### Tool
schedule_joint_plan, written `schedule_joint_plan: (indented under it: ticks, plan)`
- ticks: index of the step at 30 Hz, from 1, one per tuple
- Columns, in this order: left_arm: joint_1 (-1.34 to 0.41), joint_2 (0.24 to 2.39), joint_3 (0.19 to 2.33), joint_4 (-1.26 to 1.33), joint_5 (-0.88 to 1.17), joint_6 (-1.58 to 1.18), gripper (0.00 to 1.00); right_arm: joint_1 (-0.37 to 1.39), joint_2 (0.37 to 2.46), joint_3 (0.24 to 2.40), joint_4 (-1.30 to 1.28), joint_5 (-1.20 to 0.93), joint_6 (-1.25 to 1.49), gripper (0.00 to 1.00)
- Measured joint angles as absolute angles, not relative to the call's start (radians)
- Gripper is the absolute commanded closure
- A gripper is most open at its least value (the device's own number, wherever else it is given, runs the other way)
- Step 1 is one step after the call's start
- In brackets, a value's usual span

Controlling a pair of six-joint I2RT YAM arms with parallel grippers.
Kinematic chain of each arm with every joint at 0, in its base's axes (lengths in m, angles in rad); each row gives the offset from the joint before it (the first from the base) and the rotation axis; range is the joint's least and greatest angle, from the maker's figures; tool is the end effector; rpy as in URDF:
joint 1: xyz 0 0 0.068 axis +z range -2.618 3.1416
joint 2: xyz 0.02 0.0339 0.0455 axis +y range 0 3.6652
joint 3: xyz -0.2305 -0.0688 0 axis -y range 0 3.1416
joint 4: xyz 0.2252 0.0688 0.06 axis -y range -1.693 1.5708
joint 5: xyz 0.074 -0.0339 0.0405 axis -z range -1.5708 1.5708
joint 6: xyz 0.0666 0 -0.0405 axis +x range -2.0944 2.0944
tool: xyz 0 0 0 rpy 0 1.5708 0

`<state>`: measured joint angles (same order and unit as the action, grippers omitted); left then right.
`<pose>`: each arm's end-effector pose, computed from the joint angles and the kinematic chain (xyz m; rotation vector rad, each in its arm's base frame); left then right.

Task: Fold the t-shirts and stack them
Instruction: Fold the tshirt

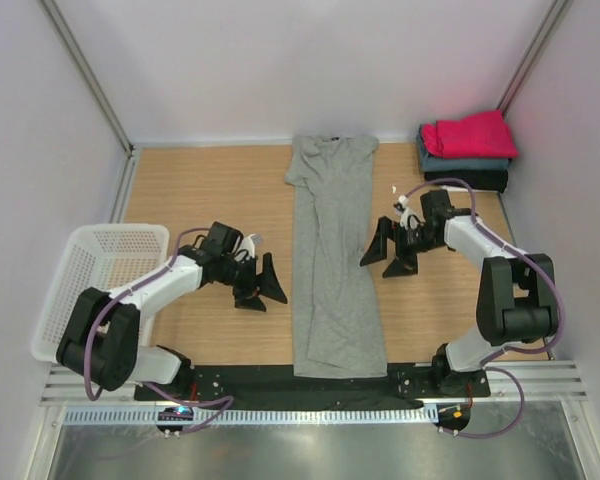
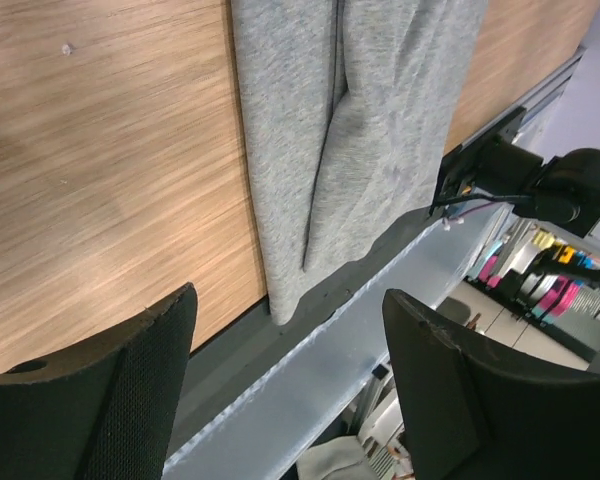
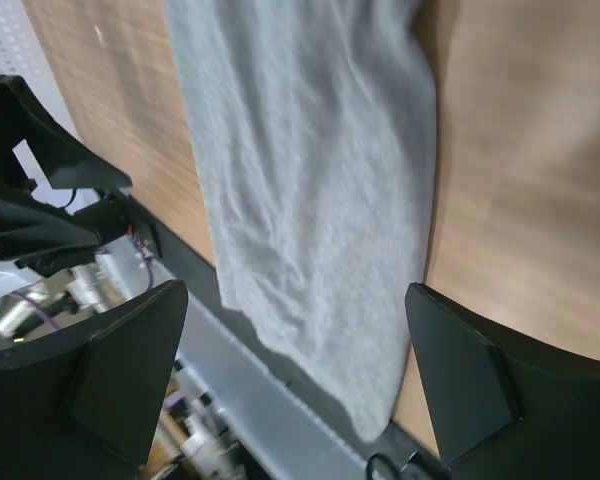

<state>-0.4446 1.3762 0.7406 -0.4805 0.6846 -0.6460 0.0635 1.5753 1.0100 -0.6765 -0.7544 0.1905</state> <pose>0.2053 -0.1444 0.1414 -0.0530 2.8707 -1.2151 0.2795 0.0635 0.1581 -0.0059 2.7091 1.1192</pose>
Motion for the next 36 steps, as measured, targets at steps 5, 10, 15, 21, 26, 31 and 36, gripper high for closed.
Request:
schedule_joint_plan:
  ticks: [5, 10, 15, 21, 26, 31, 36]
  plan:
    - [-0.440, 1.313, 0.670, -0.408, 0.682, -0.718, 0.26, 0.046, 1.419, 0.797, -0.713, -0.781, 0.279, 0.06]
    - [-0.427, 1.308, 0.587, -0.333, 0.676, -0.807, 0.31, 0.062, 1.177, 0.627, -0.786, -0.809, 0.416, 0.06]
    - [-0.422, 1.351, 0.525, -0.316, 0.665, -0.870, 0.33, 0.152, 1.129, 0.580, -0.925, -0.724, 0.461, 0.08]
    - [-0.434, 1.399, 0.503, -0.298, 0.661, -0.918, 0.33, 0.151, 1.148, 0.567, -0.957, -0.592, 0.481, 0.11]
    - [-0.505, 1.445, 0.506, -0.236, 0.688, -0.971, 0.38, 0.159, 1.275, 0.566, -0.958, -0.524, 0.490, 0.15]
    - [-0.574, 1.493, 0.518, -0.194, 0.705, -1.009, 0.44, 0.208, 1.325, 0.554, -0.950, -0.521, 0.503, 0.18]
    - [-0.654, 1.537, 0.531, -0.161, 0.712, -1.032, 0.50, 0.251, 1.333, 0.533, -0.938, -0.538, 0.514, 0.21]
